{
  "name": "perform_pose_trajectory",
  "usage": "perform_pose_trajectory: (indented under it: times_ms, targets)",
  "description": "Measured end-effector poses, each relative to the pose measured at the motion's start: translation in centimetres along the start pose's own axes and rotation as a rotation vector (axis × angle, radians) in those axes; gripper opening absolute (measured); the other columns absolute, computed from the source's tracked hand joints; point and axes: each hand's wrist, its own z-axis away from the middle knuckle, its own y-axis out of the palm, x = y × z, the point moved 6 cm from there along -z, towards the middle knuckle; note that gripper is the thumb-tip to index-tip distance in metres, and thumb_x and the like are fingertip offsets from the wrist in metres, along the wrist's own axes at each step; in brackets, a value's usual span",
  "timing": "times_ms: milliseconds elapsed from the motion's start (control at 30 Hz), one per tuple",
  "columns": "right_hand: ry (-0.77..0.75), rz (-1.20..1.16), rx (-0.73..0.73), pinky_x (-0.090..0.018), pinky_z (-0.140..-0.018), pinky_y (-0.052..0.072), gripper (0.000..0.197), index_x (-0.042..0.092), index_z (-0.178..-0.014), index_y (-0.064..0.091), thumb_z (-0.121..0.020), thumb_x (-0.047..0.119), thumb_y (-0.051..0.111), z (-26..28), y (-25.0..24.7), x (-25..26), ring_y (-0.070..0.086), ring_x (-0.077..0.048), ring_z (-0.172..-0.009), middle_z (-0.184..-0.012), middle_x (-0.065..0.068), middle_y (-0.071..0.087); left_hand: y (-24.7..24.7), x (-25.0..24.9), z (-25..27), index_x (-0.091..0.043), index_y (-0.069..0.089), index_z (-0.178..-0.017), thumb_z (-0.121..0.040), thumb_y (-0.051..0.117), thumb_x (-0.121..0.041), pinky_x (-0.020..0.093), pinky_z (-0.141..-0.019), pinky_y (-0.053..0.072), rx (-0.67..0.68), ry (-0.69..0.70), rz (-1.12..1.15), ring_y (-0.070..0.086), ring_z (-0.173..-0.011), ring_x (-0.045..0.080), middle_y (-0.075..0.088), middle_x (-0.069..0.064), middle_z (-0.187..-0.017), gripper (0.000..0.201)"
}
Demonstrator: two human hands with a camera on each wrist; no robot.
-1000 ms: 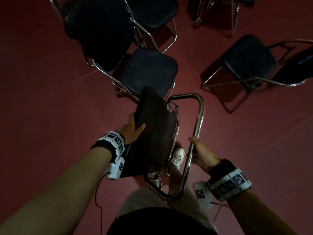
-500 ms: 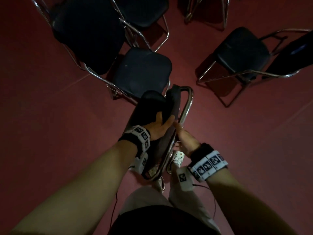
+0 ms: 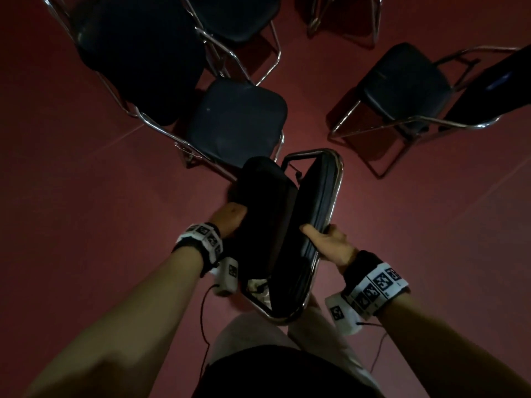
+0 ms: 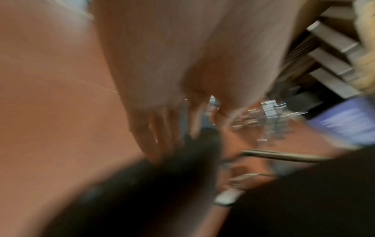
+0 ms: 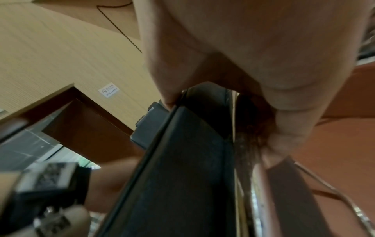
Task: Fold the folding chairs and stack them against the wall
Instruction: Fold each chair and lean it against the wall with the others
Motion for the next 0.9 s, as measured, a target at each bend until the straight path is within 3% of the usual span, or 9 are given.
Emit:
perform_pose_trajectory:
  times_ms: [67,167,267,367,467,600,733,800,900]
  targets:
    - [-0.016,0.001,-0.016,-0.040,-0.084,0.060,0.087,0.017,-0.122,0.059,-0.058,0.077,0.064,-0.1,-0.8,-1.1,0.066,-0.022,-0.099,-0.114,-0.005,0.067,-1.5,4.4,-3.6,-0.001,0.063,-0.104,-0.084,0.046,-0.055,0.050,-0.087,0.056,-0.117,-0.098,-0.140,0.064,-0.105,0.044,0.064,0.027,-0.123,0.060]
    - [-0.013,-0.021,-0.022,-0.036,-0.075,0.062,0.086,0.020,-0.122,0.059,-0.057,0.076,0.064,0.0,-1.8,-1.8,0.067,-0.018,-0.093,-0.109,-0.002,0.068,-1.0,6.5,-5.2,-0.008,0.053,-0.138,-0.092,0.041,-0.060,0.049,-0.102,0.048,-0.129,-0.192,-0.124,0.058,-0.119,0.039,0.056,0.018,-0.138,0.070]
    - [-0.023,-0.032,0.004,-0.038,-0.079,0.062,0.084,0.023,-0.123,0.058,-0.059,0.077,0.064,0.1,-2.3,-1.6,0.067,-0.017,-0.095,-0.110,0.000,0.067,0.2,5.5,-5.5,-0.002,0.043,-0.147,-0.094,0.046,-0.054,0.046,-0.107,0.044,-0.126,-0.213,-0.080,0.055,-0.122,0.039,0.053,0.021,-0.142,0.074]
    - [-0.032,-0.022,0.008,-0.039,-0.083,0.061,0.072,0.024,-0.119,0.057,-0.067,0.074,0.065,0.4,-2.6,-0.8,0.066,-0.017,-0.095,-0.105,0.003,0.066,0.8,6.4,-7.7,-0.003,0.045,-0.146,-0.078,0.053,-0.058,0.047,-0.104,0.049,-0.085,-0.189,-0.030,0.061,-0.112,0.039,0.060,0.021,-0.134,0.088]
    - [-0.014,-0.020,-0.002,-0.039,-0.084,0.061,0.083,0.023,-0.121,0.057,-0.060,0.078,0.064,0.3,-2.6,-1.2,0.066,-0.018,-0.097,-0.109,0.002,0.067,1.1,8.5,-9.7,-0.010,0.047,-0.147,-0.066,0.057,-0.070,0.047,-0.105,0.048,-0.065,-0.188,0.002,0.062,-0.112,0.037,0.060,0.017,-0.135,0.101]
    - [0.003,-0.039,-0.050,-0.041,-0.091,0.057,0.094,0.023,-0.126,0.058,-0.053,0.083,0.064,-0.7,-3.6,-2.0,0.065,-0.023,-0.104,-0.116,-0.001,0.067,1.1,5.8,-5.5,-0.023,0.056,-0.138,-0.076,0.048,-0.076,0.045,-0.105,0.047,-0.041,-0.153,0.087,0.062,-0.111,0.031,0.064,0.007,-0.130,0.082]
    - [0.008,-0.100,-0.110,-0.039,-0.084,0.060,0.104,0.024,-0.125,0.057,-0.042,0.084,0.074,-2.0,-4.5,-3.2,0.069,-0.022,-0.098,-0.115,-0.001,0.069,4.7,1.3,-0.7,-0.020,0.069,-0.101,-0.099,0.044,-0.059,0.030,-0.080,0.052,0.071,-0.093,0.305,0.065,-0.088,0.021,0.069,-0.001,-0.092,0.046]
    - [-0.006,-0.071,-0.164,-0.036,-0.085,0.058,0.090,0.014,-0.124,0.049,-0.058,0.068,0.078,0.7,-4.9,-1.6,0.066,-0.022,-0.097,-0.113,-0.002,0.065,7.5,-0.1,0.4,-0.020,0.063,-0.083,-0.102,0.040,-0.056,0.031,-0.077,0.052,0.121,-0.118,0.353,0.063,-0.082,0.024,0.065,0.002,-0.082,0.047]
    - [-0.065,0.002,-0.206,-0.032,-0.081,0.052,0.066,0.013,-0.117,0.032,-0.080,0.046,0.075,2.6,-4.8,0.0,0.061,-0.026,-0.096,-0.110,-0.005,0.056,10.2,-0.5,0.8,-0.018,0.064,-0.072,-0.095,0.043,-0.069,0.025,-0.051,0.048,0.176,-0.196,0.424,0.059,-0.057,0.019,0.062,0.003,-0.069,0.060]
